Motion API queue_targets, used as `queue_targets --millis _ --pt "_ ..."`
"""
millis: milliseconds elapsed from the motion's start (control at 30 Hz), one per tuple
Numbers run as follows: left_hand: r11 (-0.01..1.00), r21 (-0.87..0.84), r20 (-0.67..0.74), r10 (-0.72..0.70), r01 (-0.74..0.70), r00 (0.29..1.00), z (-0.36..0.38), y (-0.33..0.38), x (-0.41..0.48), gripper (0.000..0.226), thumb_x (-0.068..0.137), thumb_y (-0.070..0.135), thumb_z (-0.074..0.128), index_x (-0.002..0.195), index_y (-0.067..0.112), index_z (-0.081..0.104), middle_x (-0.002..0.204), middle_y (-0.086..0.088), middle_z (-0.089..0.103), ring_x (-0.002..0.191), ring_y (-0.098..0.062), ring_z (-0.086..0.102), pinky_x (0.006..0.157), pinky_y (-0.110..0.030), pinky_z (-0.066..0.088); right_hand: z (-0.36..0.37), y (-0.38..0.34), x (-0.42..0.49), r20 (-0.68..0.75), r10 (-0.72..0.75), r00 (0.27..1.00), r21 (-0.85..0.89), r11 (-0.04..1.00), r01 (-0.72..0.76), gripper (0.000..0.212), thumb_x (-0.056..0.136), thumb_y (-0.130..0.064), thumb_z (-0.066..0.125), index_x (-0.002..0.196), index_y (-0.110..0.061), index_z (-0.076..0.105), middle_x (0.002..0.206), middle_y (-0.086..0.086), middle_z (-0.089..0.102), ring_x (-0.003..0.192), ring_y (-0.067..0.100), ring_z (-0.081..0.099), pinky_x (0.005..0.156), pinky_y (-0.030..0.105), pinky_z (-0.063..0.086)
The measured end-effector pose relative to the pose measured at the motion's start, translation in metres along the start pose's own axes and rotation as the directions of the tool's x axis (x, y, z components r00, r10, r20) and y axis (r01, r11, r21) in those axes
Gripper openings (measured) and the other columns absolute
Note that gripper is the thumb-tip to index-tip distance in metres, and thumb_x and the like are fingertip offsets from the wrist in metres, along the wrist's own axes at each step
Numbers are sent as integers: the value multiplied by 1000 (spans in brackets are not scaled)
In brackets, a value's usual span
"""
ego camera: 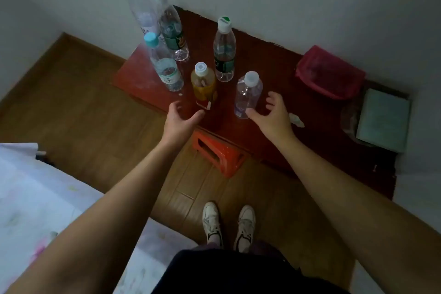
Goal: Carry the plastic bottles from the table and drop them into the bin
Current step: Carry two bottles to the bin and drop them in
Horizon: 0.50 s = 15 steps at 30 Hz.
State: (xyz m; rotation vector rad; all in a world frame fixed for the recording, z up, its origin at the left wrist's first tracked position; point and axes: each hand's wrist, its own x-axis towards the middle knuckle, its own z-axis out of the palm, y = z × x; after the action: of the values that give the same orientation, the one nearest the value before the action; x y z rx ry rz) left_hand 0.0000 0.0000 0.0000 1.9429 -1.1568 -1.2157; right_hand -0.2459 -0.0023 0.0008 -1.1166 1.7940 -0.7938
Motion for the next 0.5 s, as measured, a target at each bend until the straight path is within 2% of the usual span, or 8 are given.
queue_targets --millis 100,200,367,500 --pt "1000 3 -10 22 -21 1000 10 16 28 103 63 59 80 148 23 36 147 1 50 132 -16 50 110 -42 45 11 -7 17 -31 -8 999 -29 1000 7 87 72 -41 81 145 -23 39 148 -2 47 133 14 46 101 32 41" --pt "999 -2 -13 36 -36 999 19 18 49 104 58 57 83 147 26 37 142 4 55 128 -13 54 108 -40 47 21 -8 24 -29 -50 998 -13 999 49 78 70 -38 82 138 -24 47 140 -5 54 129 12 50 100 33 42" --pt "993 14 -45 120 -119 992 25 15 59 69 66 50 79 127 28 59 118 14 69 110 -4 64 100 -38 53 23 -11 22 16 -103 995 -29 994 103 60 73 -34 81 127 -25 55 123 -10 64 113 6 58 94 31 49" --pt "984 65 -60 167 -163 984 19 12 46 55 69 47 78 118 28 61 108 15 69 102 -5 65 94 -39 55 14 -10 1 67 -132 989 -51 990 135 56 75 -36 79 126 -29 54 120 -13 64 112 4 60 93 28 50"
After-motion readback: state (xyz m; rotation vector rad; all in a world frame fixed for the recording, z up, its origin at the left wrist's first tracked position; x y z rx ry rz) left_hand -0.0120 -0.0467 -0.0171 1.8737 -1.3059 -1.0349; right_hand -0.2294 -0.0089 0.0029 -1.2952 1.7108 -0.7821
